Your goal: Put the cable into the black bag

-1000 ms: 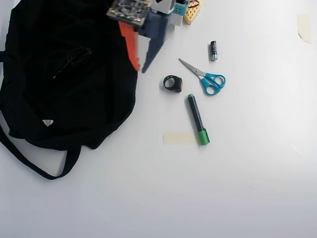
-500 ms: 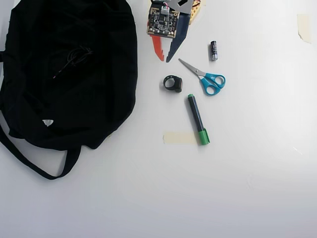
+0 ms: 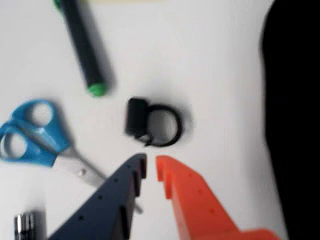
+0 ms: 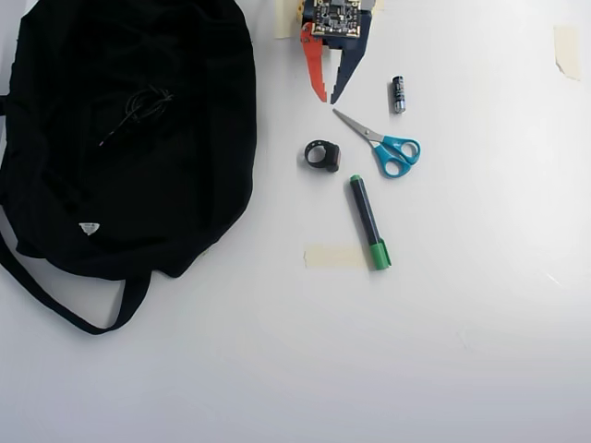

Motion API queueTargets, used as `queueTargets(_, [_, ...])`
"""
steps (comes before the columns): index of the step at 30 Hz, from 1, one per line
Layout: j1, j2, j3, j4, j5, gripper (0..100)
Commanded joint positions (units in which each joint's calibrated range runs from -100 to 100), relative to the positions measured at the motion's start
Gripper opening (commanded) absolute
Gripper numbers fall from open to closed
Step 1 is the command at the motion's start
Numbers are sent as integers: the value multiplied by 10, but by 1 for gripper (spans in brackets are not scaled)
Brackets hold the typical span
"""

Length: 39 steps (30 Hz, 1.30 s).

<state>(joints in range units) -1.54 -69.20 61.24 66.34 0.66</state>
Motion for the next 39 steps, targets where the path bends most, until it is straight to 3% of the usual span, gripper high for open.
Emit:
queueTargets(1, [-15,-101,67,-11,0,2])
queueTargets(13, [-50,-300,259,-3,0,2])
queueTargets(39, [-50,-302,380,27,0,3])
